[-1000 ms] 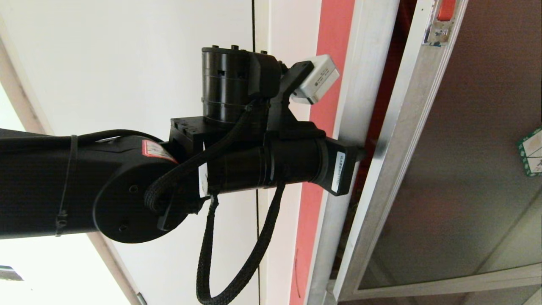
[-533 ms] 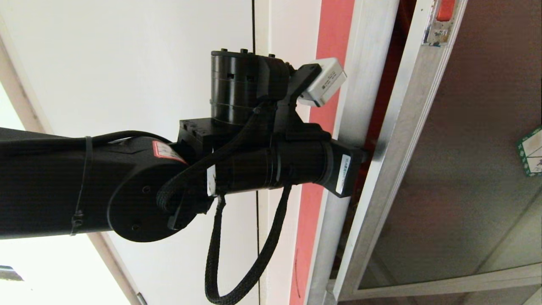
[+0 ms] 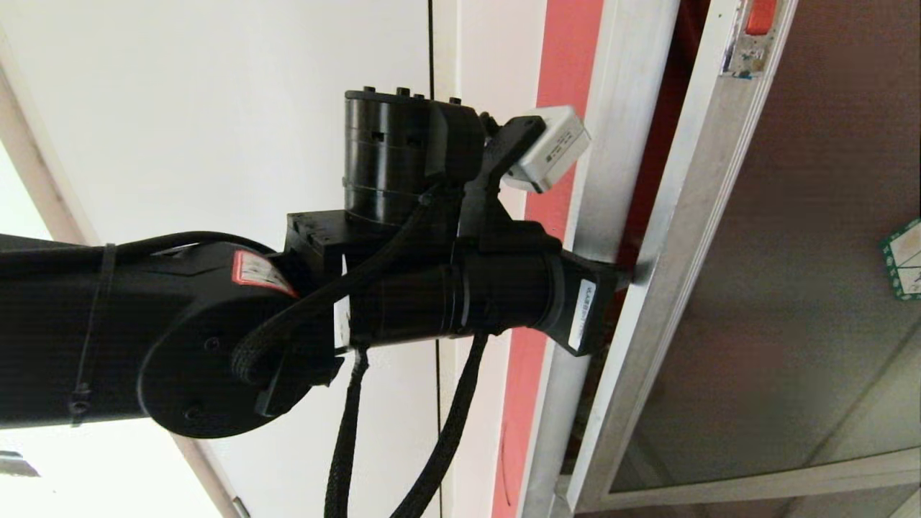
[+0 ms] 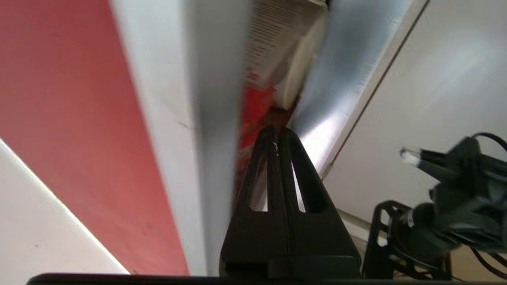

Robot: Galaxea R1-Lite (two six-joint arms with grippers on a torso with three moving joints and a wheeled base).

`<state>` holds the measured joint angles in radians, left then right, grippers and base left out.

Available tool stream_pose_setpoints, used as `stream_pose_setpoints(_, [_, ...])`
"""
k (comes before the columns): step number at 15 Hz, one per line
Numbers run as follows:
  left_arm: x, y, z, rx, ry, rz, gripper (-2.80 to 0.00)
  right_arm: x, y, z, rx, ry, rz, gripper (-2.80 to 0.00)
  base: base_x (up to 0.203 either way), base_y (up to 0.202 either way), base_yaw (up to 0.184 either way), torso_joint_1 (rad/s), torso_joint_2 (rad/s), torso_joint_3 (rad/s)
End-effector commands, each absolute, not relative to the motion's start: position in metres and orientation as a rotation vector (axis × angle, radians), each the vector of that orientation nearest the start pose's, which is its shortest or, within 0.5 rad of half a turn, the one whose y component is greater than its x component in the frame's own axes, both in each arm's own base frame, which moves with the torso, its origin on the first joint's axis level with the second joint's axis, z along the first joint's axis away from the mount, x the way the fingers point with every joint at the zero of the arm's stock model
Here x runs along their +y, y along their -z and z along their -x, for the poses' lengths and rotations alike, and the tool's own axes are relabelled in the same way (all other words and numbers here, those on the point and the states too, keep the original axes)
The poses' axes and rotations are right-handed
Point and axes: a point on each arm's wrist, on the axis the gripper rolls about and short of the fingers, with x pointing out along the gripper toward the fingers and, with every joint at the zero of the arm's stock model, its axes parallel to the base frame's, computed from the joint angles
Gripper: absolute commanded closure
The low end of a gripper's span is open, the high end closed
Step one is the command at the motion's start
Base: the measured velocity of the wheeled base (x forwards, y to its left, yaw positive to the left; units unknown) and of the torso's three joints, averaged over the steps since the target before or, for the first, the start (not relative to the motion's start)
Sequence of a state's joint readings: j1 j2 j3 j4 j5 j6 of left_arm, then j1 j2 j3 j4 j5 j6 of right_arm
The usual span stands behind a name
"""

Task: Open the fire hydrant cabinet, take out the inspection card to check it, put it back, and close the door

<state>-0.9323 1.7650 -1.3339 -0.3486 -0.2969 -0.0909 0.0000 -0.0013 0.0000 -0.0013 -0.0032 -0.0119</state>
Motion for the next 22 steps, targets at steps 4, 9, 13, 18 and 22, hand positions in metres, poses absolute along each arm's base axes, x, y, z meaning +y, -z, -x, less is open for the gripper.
stream_pose_setpoints(4, [-0.295, -0.28, -0.188, 0.145, 1.276, 0.047, 0.0, 0.0, -0.076, 0.023, -0.003, 0.003, 0.012, 0.0, 0.0, 0.0, 0.0, 0.0, 0.0, 0.0])
stream_pose_setpoints(9, [-0.291, -0.282, -0.189, 0.138, 1.262, 0.051, 0.0, 0.0, -0.076, 0.023, -0.003, 0.003, 0.012, 0.0, 0.0, 0.0, 0.0, 0.0, 0.0, 0.0])
stream_pose_setpoints(13, [-0.294, -0.284, -0.18, 0.136, 1.294, 0.056, 0.0, 0.0, -0.076, 0.023, -0.004, 0.003, 0.012, 0.0, 0.0, 0.0, 0.0, 0.0, 0.0, 0.0])
stream_pose_setpoints(18, [-0.304, -0.282, -0.165, 0.148, 1.349, 0.052, 0.0, 0.0, -0.076, 0.023, -0.003, 0.003, 0.012, 0.0, 0.0, 0.0, 0.0, 0.0, 0.0, 0.0])
stream_pose_setpoints(22, [-0.307, -0.283, -0.15, 0.153, 1.391, 0.051, 0.0, 0.0, -0.076, 0.023, -0.003, 0.003, 0.012, 0.0, 0.0, 0.0, 0.0, 0.0, 0.0, 0.0])
